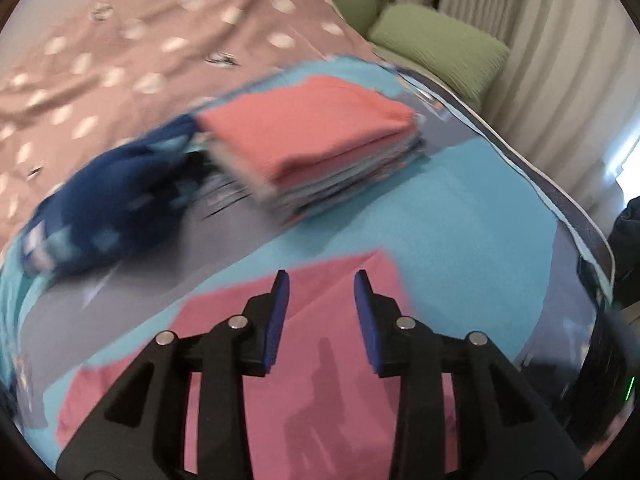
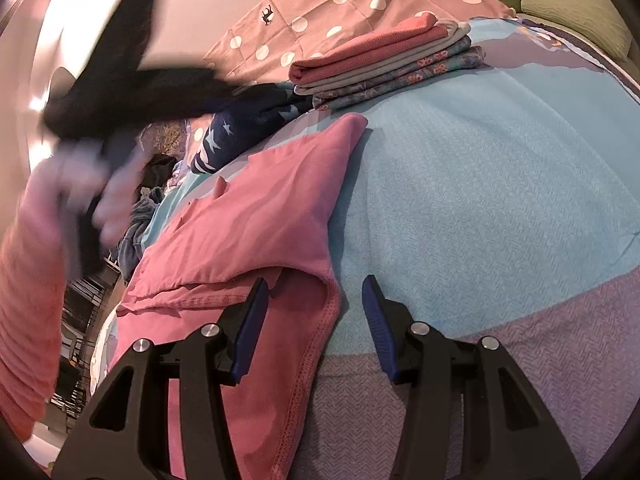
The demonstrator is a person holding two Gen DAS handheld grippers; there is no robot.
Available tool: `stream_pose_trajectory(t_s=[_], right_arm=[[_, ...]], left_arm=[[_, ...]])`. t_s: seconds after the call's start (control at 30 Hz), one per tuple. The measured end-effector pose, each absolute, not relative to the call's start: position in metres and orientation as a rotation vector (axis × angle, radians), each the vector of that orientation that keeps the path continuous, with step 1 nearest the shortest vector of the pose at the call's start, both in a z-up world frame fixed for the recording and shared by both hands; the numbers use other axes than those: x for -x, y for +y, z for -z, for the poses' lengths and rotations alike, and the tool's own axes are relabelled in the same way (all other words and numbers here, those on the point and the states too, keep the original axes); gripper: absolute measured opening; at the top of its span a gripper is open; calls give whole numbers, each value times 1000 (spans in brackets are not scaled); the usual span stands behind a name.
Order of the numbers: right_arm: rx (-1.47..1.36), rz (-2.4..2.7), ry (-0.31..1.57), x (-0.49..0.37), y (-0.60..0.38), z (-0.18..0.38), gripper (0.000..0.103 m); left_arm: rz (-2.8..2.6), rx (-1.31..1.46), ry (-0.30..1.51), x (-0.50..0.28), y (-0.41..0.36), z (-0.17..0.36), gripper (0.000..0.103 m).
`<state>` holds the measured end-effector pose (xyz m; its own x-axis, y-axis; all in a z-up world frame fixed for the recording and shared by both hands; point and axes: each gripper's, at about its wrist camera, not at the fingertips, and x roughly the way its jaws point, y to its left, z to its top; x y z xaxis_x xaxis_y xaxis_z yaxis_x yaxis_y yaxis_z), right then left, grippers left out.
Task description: Fold small clothes
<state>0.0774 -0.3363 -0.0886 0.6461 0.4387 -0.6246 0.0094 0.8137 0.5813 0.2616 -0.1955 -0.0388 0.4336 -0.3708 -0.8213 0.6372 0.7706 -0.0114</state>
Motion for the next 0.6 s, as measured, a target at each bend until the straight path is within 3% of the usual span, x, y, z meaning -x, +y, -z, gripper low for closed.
stream_pose_trajectory(t_s=[0.13, 0.23, 0.27, 0.33, 0.43, 0.6], right_arm=[[-552, -241, 851, -79, -333, 86, 50], [-529, -152, 826, -73, -337, 75, 45], [-528, -120, 789, -70, -338, 64, 29], [-505, -154, 742, -74, -328, 43, 14], [-397, -247, 781, -100, -286, 26, 14], [-152, -30, 948, -136, -269, 84, 9]], left_arm=[[509, -275, 871, -222, -101, 54, 42], [425, -265, 929, -200, -55, 88, 48], [381, -280, 951, -197, -46, 105, 49], [384, -214, 914, -192, -33, 120, 50], [375, -187, 893, -195, -35, 118, 52], [381, -153, 892, -195, -32, 118, 54]])
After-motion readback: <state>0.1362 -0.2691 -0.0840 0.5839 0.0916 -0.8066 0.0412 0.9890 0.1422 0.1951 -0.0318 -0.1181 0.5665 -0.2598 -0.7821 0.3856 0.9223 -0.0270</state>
